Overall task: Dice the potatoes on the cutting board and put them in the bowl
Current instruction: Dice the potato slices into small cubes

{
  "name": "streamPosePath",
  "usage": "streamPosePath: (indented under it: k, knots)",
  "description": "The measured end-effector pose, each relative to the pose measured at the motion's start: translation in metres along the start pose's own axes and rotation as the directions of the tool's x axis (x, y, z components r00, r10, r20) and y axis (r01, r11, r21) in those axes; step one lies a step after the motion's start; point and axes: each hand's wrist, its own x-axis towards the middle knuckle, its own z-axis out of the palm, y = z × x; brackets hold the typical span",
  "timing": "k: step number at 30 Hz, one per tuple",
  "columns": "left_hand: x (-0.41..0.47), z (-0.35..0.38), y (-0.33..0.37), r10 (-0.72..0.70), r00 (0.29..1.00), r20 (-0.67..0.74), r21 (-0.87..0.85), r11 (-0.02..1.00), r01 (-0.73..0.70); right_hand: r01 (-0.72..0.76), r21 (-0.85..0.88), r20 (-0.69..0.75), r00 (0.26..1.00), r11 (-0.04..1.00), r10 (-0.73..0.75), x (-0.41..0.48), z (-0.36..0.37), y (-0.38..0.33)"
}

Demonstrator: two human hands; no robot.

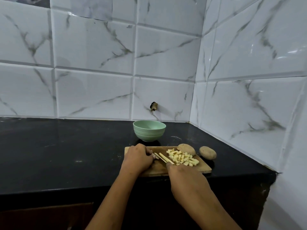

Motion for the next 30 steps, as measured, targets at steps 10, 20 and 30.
streamPosePath:
  k: [10, 20, 30]
  knots:
    - [-0.013, -0.003, 0.006, 0.116, 0.993, -0.02, 0.172, 0.979, -0.111, -0.083, 0.392, -0.211, 0.961, 0.916, 0.178, 0.021, 0.011, 0.03]
    - [-0.019, 0.008, 0.014, 0.26, 0.965, 0.041, 0.235, 0.936, -0.262, -0.2, 0.517, -0.191, 0.921, 0.832, 0.34, 0.03, 0.029, 0.03]
    - [-0.006, 0.007, 0.021, 0.208, 0.976, 0.058, 0.194, 0.957, -0.216, -0.228, 0.465, -0.101, 0.946, 0.855, 0.308, 0.048, 0.03, 0.028]
